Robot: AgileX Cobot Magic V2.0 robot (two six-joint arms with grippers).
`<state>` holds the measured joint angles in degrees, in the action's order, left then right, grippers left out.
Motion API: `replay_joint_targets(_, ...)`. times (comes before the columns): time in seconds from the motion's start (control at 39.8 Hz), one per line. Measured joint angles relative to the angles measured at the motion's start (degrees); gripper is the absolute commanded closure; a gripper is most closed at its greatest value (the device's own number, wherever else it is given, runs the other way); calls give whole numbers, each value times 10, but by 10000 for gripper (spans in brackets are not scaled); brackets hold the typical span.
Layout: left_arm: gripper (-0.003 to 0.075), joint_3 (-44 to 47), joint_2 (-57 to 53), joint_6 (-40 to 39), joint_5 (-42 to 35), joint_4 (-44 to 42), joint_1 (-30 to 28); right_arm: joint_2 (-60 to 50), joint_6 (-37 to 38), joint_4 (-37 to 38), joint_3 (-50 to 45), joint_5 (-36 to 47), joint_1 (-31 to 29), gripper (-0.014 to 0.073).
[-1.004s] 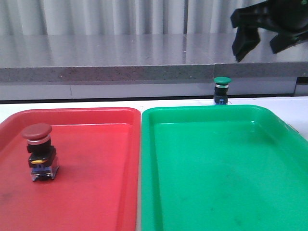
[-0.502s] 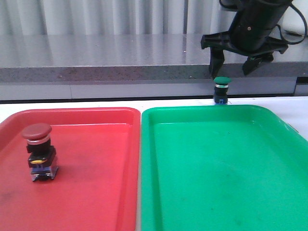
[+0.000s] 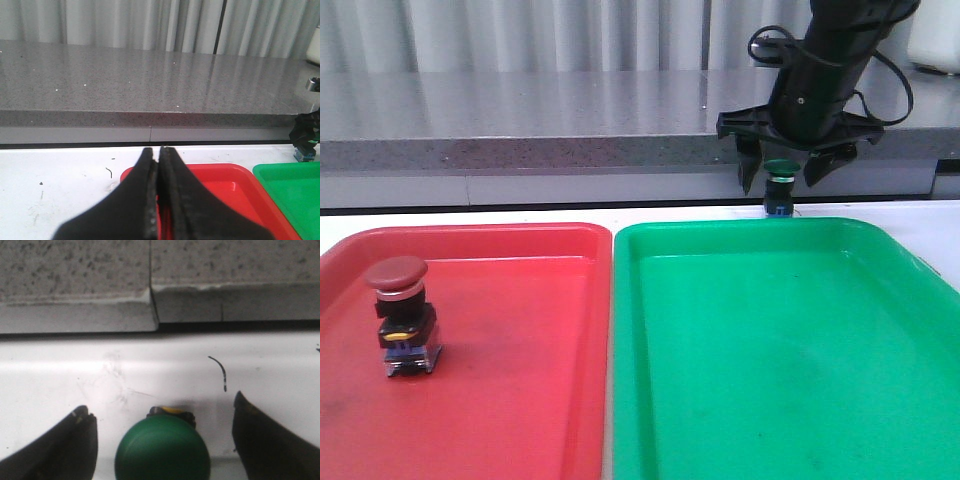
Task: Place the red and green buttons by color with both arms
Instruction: 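Close the right gripper on the green button and lift it, then lower the green button into the green tray with the right gripper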
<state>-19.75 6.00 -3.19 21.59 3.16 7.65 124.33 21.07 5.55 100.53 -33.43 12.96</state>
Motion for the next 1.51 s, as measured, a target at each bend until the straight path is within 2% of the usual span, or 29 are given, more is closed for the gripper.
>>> replay_joint_targets(0.18, 740, 0, 0, 0, 0, 0, 0, 0, 2, 0, 0, -1, 0, 370)
replay_joint_targets(0.25, 740, 0, 0, 0, 0, 0, 0, 0, 2, 1, 0, -1, 0, 419)
replay_joint_targets(0.5, 740, 0, 0, 0, 0, 0, 0, -10, 2, 1, 7, -4, 0, 426)
replay_joint_targets(0.85, 740, 0, 0, 0, 0, 0, 0, -121, -2, 4, -5, -35, 3, 426)
replay_joint_targets(1.03, 740, 0, 0, 0, 0, 0, 0, -190, -6, 5, -96, -24, 31, 426)
replay_joint_targets(1.33, 740, 0, 0, 0, 0, 0, 0, -318, -8, 5, -332, 45, 99, 426)
replay_joint_targets(1.51, 740, 0, 0, 0, 0, 0, 0, -347, -8, -1, -435, 80, 122, 426)
